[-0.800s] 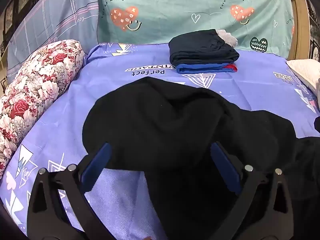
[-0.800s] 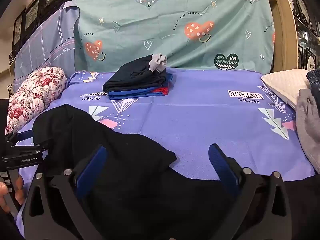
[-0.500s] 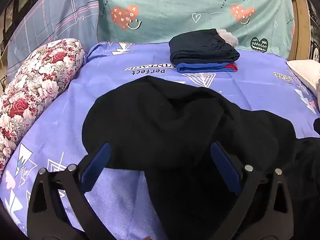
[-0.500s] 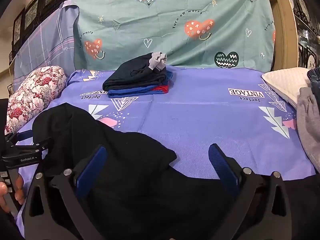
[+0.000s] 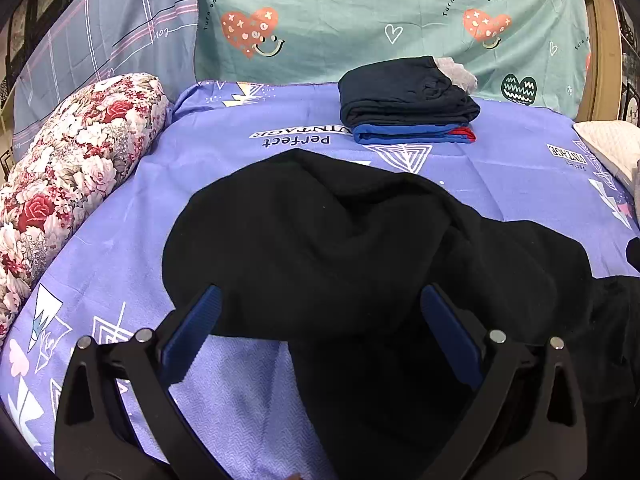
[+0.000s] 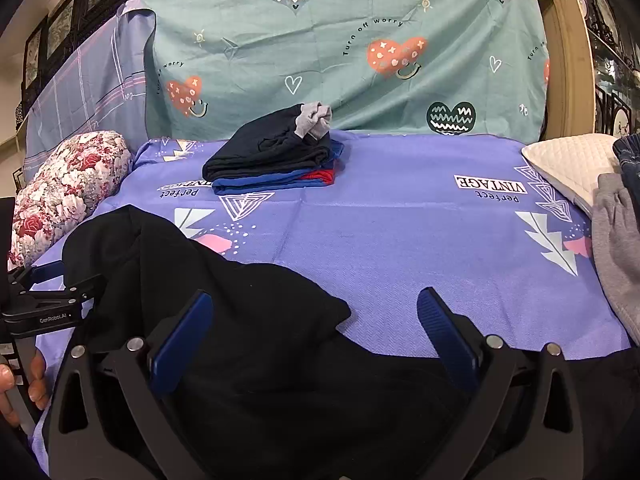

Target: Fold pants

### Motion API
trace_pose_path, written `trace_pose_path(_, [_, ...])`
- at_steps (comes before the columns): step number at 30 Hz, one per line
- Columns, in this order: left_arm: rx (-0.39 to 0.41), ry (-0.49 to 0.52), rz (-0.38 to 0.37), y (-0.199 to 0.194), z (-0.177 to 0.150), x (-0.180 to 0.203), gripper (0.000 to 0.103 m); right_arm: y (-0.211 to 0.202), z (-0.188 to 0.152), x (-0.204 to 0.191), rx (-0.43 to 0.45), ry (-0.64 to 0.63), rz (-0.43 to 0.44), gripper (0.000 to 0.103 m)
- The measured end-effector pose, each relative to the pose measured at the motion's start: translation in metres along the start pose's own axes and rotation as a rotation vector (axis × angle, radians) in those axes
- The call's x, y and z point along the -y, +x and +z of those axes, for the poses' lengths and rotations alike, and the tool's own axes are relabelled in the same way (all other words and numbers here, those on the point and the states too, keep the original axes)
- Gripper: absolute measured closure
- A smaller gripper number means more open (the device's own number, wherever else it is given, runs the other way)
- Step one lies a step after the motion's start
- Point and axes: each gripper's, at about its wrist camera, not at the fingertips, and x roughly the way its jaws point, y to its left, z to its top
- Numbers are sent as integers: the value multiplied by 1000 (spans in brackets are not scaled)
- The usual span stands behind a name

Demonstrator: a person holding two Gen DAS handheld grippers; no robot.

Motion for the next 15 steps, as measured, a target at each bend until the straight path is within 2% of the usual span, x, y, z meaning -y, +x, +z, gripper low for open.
trace_pose_path(15, [-3,0,0,1,1,1,2,1,-3,2,-4,3,-2,1])
